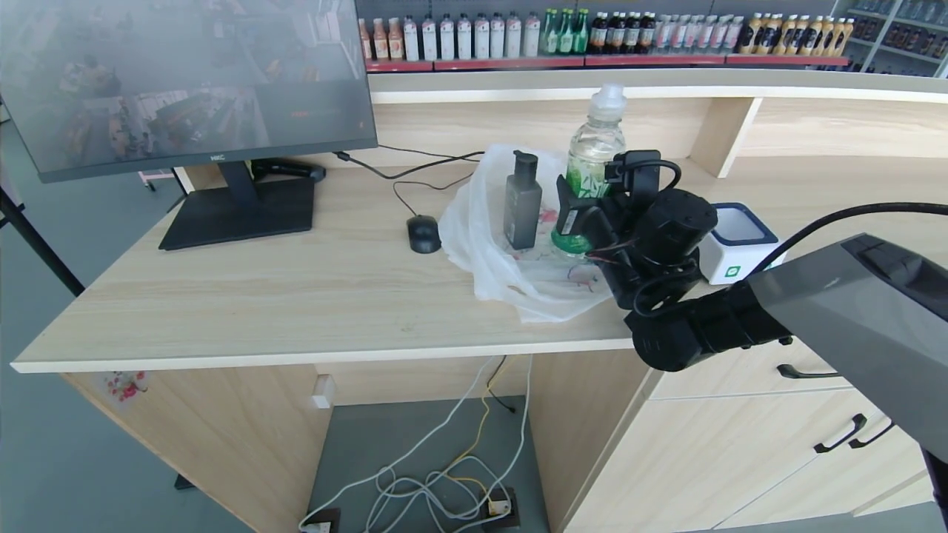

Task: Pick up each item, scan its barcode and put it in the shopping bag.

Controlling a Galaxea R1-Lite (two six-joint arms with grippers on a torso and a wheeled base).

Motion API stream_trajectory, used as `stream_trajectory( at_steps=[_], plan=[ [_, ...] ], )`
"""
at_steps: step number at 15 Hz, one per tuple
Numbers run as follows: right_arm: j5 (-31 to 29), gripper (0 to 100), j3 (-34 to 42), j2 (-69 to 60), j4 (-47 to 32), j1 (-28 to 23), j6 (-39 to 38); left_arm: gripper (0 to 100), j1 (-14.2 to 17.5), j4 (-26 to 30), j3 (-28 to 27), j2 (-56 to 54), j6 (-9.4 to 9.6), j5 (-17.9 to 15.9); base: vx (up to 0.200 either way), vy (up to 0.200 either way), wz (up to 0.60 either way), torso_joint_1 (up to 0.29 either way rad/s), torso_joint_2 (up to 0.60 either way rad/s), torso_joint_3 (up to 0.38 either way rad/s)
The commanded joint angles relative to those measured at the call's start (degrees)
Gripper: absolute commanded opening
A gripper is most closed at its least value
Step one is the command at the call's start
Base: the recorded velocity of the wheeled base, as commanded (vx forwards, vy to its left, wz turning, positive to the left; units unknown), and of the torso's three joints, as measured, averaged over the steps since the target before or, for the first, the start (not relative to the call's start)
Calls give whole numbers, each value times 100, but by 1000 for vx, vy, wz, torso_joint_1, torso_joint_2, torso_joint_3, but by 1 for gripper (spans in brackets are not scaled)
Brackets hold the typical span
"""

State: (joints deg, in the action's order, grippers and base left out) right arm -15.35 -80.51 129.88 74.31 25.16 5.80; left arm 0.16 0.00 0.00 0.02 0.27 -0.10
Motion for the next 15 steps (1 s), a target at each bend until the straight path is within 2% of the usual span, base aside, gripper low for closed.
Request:
stream_trajectory(
  at_steps=[1, 11, 15],
  plan=[
    [-118, 0, 466, -50, 180, 68, 9, 100, 2, 0, 0, -2, 0, 1, 0, 0, 0, 0, 0, 0],
    [-100, 0, 747, -42, 426, 200, -9, 100, 2, 0, 0, -2, -9, 1, 0, 0, 0, 0, 0, 0],
    [32, 0, 852, 11, 619, 323, 228, 100, 2, 0, 0, -2, 0, 1, 0, 0, 0, 0, 0, 0]
  ],
)
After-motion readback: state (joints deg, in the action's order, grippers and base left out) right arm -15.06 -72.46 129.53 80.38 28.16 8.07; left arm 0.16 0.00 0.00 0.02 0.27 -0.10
